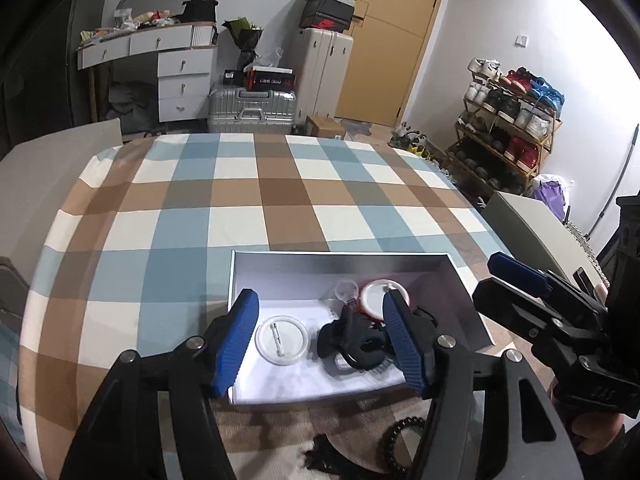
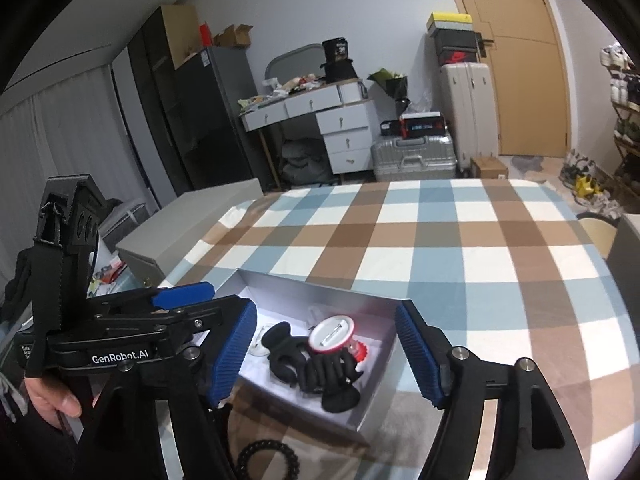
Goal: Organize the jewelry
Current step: 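Carry both badge pins into the grey box and open both tools, then move both tools back to the black spiral hair ties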
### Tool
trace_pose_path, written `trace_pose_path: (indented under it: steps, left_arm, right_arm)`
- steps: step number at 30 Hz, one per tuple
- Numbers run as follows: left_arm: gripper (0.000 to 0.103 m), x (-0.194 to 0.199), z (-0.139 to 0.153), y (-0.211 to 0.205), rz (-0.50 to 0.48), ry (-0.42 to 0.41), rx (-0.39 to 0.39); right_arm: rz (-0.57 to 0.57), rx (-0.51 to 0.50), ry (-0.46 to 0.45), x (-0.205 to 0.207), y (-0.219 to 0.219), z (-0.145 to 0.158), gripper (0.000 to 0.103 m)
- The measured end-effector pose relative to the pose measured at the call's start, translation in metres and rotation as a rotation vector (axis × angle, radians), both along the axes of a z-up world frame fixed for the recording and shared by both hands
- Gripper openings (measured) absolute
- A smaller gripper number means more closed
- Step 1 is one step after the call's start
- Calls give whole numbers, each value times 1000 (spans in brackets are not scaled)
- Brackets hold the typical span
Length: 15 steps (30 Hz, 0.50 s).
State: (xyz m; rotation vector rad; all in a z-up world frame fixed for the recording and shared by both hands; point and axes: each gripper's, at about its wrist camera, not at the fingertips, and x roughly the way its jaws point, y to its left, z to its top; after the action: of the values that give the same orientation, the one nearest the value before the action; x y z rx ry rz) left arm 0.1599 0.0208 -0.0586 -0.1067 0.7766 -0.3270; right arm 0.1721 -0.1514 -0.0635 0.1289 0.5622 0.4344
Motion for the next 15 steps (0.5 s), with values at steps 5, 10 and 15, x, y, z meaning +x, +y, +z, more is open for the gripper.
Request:
trace_pose_path:
  steps: [5, 10, 15]
  left_arm:
    - [60, -14, 9, -4, -5, -31, 27]
    - [60, -27, 17, -5, -2, -60, 42]
    - [60, -42, 20, -2, 4, -75, 43]
  right_arm:
    - [4, 0, -30, -18, 0, 10, 76]
    - [9, 2, -61, -37, 1, 18, 81]
    - [0, 12, -93, -56, -2, 24, 89]
